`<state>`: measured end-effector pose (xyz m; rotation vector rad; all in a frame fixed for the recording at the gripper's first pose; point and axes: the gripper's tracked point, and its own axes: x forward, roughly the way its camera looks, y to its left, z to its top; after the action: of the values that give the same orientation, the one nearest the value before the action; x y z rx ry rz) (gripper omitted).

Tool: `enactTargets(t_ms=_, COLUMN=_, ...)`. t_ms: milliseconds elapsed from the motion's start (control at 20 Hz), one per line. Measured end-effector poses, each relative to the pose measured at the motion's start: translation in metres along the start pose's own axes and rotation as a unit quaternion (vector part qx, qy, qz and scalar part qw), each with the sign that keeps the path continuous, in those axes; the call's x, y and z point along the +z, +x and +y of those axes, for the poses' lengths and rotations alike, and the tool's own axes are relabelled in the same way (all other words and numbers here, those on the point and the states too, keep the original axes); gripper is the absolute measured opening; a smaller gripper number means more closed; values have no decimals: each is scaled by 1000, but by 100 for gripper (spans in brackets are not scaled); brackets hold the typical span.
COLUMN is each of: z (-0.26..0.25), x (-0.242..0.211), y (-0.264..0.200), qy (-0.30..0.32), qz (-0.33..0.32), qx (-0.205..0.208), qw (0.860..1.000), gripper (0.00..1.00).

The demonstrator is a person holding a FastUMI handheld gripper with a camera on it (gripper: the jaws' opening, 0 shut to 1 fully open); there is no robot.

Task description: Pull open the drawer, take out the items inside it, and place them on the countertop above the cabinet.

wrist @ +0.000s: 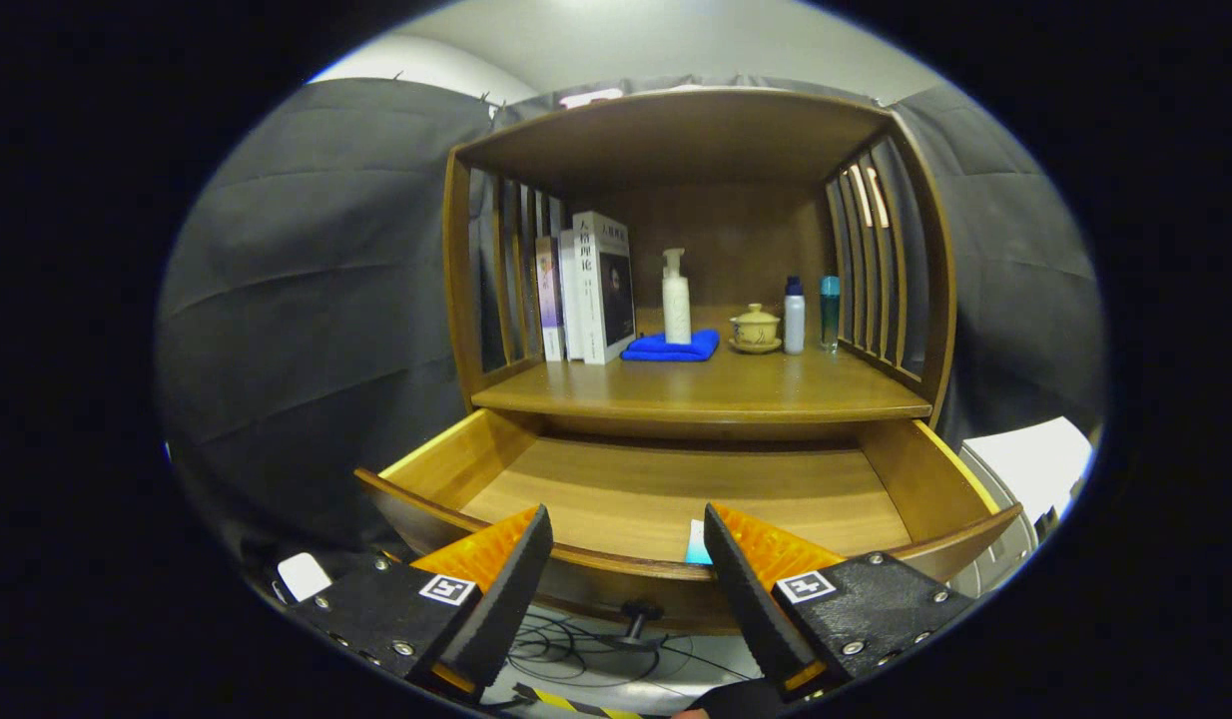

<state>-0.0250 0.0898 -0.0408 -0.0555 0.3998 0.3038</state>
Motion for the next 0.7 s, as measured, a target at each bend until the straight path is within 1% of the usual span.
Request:
enactTargets(t_ms=150, z=-7, x=0, y=13, qy=7, qz=36, qx=0, qw=999, gripper=94)
enactTargets(t_ms=200, z=-17, x=5, y=18, qy=8, qz=39, qx=-14, qw=999, gripper=94)
enactTargets(t_ms=250, z=-23, x=9, y=28, qy=10, qz=44, qx=-16, qw=999, gripper=94)
enactTargets(t_ms=350, z=-27, x=5, y=44, qy=44, qz=97, qx=-6, qw=994, gripper=94)
enactTargets(t_ms=450, z=-24, x=-1, y=61, qy=72, qz=154, qx=21, qw=985, gripper=94)
enactTargets(t_ms=500, z=-27, x=-4, y=70, qy=72, qz=177, qx=26, qw=981, gripper=94)
enactTargets(t_ms=600, z=-38, x=-17, y=83, qy=71, qz=229, qx=21, qw=971, gripper=95)
enactTargets(t_ms=700, z=-37, x=-36, y=87, qy=92, qz=293, qx=31, qw=951, gripper=95)
